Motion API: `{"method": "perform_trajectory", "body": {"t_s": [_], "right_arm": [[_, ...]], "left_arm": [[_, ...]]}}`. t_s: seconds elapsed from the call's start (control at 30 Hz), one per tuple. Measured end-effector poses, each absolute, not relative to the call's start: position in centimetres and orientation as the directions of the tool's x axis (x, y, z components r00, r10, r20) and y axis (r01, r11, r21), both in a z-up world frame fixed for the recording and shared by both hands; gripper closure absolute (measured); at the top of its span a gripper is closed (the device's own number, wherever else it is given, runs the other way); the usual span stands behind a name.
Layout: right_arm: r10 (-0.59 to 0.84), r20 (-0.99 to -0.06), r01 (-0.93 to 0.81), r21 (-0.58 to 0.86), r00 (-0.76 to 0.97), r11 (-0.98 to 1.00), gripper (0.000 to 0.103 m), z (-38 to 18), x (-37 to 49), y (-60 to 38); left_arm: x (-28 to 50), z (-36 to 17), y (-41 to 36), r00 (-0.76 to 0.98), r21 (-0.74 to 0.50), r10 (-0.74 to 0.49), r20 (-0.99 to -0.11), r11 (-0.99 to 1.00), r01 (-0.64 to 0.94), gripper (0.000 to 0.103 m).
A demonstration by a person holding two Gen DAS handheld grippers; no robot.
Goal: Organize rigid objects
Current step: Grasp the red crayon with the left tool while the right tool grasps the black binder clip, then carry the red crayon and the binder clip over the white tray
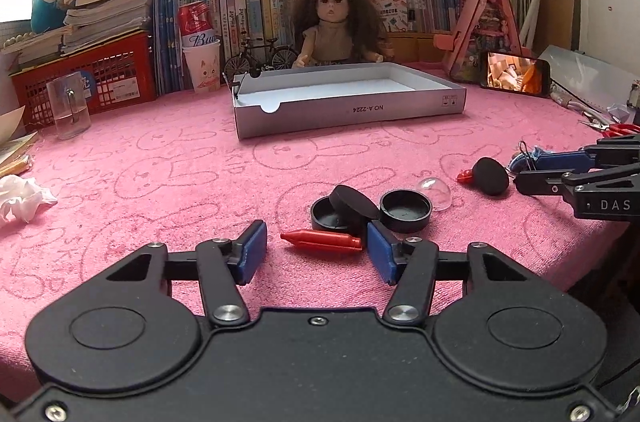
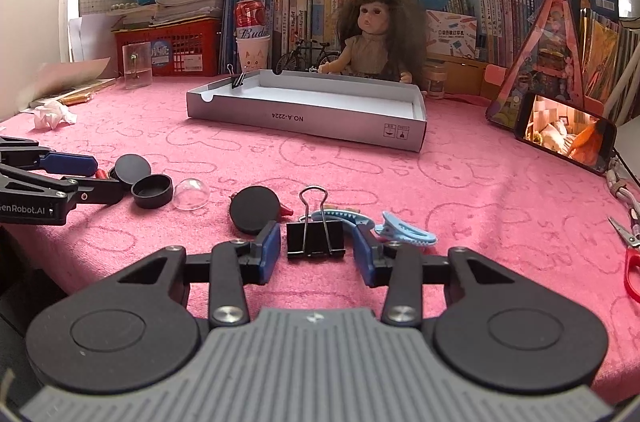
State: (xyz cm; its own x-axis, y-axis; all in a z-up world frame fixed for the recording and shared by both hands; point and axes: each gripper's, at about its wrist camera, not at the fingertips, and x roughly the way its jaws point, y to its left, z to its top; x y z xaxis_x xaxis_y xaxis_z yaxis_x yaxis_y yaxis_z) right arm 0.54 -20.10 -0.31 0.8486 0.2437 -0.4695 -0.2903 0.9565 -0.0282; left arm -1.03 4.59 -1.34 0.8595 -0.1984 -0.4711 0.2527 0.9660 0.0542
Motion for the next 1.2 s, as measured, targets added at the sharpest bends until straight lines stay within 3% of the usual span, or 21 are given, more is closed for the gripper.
{"method": "perform_trajectory", "body": {"t_s": [0.17, 0.27, 1.2], "right_arm": [[0.246, -0.474, -0.29, -0.021, 0.846, 0.957, 0.058, -0.4, 0.6, -20.2], [0.249, -0.474, -0.294, -0.021, 0.844, 0.956, 0.066, -0.3, 0.5, -20.0], [0.209, -0.417, -0.217, 0.028, 0.884, 0.976, 0.067, 2.6, 1.7, -20.4]], "left_arm": [[-1.0, -1.5, 4.6, 0.856, 0.05, -0.214, -0.47, 0.962, 0.268, 0.054], [-1.2, -1.4, 4.6, 0.855, 0.04, -0.222, -0.468, 0.962, 0.271, 0.061], [1.8, 2.3, 2.3, 0.866, -0.07, -0.238, -0.439, 0.97, 0.232, 0.061]]}}
